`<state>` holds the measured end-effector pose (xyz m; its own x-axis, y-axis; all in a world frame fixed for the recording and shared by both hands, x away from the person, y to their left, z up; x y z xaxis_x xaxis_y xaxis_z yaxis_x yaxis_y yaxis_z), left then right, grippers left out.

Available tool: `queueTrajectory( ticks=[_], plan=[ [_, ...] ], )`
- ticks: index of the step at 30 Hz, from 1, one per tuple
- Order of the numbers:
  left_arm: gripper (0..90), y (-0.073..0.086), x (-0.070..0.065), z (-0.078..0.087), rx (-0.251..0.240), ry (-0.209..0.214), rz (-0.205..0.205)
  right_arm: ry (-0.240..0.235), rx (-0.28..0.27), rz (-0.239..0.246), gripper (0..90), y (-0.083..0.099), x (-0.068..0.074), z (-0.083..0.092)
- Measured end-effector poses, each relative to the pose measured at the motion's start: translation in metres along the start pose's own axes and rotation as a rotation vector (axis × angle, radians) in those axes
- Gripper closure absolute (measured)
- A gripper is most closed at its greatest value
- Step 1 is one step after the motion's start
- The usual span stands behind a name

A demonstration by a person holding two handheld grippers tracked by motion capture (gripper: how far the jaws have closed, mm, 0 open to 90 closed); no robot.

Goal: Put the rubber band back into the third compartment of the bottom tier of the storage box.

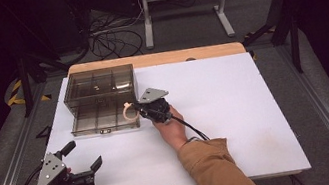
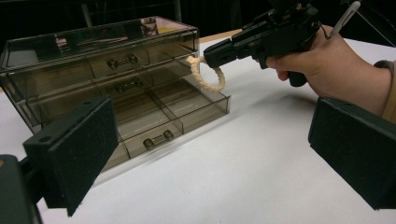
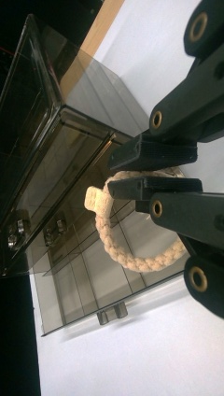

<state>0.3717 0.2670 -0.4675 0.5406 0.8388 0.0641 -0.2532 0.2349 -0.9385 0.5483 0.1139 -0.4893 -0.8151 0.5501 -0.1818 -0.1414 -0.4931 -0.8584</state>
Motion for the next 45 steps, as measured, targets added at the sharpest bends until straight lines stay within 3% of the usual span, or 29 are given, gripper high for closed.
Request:
queueTrajectory(
  ticks=[12,19,45],
  plan=[
    [2.5,0.000,0.000,0.000,0.001,0.002,0.001,0.017,0.017,0.063,84.6,0.001,0.010,-0.006],
    [2.5,0.000,0.000,0.000,-0.004,0.000,0.004,0.013,0.027,0.075,84.4,0.003,0.013,-0.008],
    [2.5,0.001,0.001,0.001,-0.002,0.002,0.006,-0.069,0.027,0.046,82.3,0.003,0.028,-0.009]
  ],
)
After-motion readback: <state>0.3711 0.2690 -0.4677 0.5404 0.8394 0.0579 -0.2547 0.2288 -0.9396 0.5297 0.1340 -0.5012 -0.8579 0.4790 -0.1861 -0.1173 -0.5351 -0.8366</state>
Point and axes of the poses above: each handheld gripper's, and its own axes: z roughly backward along the jaws, y roughly out of its underside, x roughly to its left, the point moved 10 cm from there along -z, roughly forward along the jaws, and after that the axes turned 7 degrees about x, right-handed, at the moved point
